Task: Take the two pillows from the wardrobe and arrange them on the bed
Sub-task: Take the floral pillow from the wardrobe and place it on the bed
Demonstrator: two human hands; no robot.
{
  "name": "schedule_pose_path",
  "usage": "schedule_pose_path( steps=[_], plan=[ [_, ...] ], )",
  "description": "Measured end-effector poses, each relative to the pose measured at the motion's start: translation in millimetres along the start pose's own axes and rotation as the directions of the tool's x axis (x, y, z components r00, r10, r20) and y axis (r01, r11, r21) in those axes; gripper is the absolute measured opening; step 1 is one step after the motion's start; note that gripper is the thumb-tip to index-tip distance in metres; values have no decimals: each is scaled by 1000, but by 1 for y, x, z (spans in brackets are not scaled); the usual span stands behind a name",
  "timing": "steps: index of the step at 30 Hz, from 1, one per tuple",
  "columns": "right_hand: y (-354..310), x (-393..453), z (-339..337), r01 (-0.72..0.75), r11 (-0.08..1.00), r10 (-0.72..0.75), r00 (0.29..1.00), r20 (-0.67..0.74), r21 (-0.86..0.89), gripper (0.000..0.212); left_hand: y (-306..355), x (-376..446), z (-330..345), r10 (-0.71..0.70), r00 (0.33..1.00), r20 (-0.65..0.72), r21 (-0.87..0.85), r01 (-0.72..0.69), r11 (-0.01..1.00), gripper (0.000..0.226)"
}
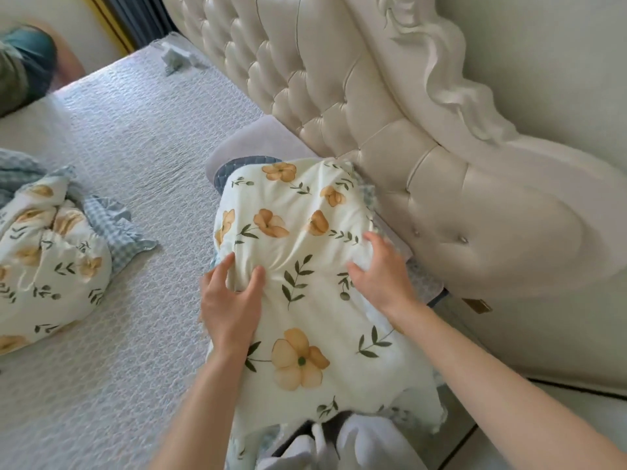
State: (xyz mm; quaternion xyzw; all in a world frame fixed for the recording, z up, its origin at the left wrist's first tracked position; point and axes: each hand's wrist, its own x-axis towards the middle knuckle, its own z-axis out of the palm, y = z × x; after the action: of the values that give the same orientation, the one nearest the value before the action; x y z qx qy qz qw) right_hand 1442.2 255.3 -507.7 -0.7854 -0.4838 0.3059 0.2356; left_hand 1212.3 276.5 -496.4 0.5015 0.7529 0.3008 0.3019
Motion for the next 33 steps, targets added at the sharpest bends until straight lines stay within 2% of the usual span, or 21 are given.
schedule_pose_path(
  steps=[5, 7, 8, 9, 11, 12, 14, 16, 20, 22, 24, 26, 29, 33],
  plan=[
    [-25, 98, -17, 254, 964, -252, 967, 32, -74, 55, 17, 27, 45, -96, 964, -247, -139, 62, 988, 60],
    [-31, 138, -18, 310, 949, -308, 950, 41, -53, 50, 21, 41, 69, -172, 944, -283, -214, 113, 970, 58],
    [-32, 159, -17, 309, 950, -308, 950, 45, -34, 48, 21, 50, 82, -203, 944, -259, -251, 138, 958, 56],
    [-31, 181, -14, 298, 954, -295, 954, 53, -39, 47, 17, 60, 95, -218, 957, -193, -274, 160, 948, 56],
    [-18, 220, -4, 254, 951, -238, 965, 110, -176, 47, 4, 82, 121, -219, 974, 60, -296, 227, 928, 57],
    [-6, 234, 3, 214, 940, -168, 969, 183, -267, 49, -6, 93, 133, -258, 945, 201, -302, 310, 901, 59],
    [25, 246, 18, 162, 891, 6, 929, 369, -424, 59, -25, 109, 152, -395, 815, 424, -284, 534, 796, 61],
    [60, 241, 33, 189, 854, 67, 884, 462, -485, 67, -40, 115, 165, -458, 719, 523, -244, 641, 727, 60],
    [97, 228, 45, 200, 894, -52, 935, 351, -400, 61, -58, 121, 183, -486, 665, 567, -226, 693, 684, 50],
    [99, 222, 47, 185, 890, -72, 960, 271, -416, 59, -64, 124, 189, -492, 648, 582, -242, 715, 655, 56],
    [101, 218, 49, 113, 895, -45, 985, 167, -431, 61, -65, 127, 194, -490, 643, 589, -267, 727, 633, 60],
    [105, 219, 49, -11, 926, 50, 995, 92, -377, 72, -63, 128, 200, -502, 635, 587, -296, 746, 597, 59],
    [109, 225, 47, -74, 934, 115, 989, 98, -350, 90, -59, 129, 206, -528, 625, 575, -361, 773, 522, 56],
    [117, 238, 35, -54, 881, 102, 992, 77, -471, 87, -55, 130, 210, -528, 603, 599, -365, 792, 490, 89]
  ],
)
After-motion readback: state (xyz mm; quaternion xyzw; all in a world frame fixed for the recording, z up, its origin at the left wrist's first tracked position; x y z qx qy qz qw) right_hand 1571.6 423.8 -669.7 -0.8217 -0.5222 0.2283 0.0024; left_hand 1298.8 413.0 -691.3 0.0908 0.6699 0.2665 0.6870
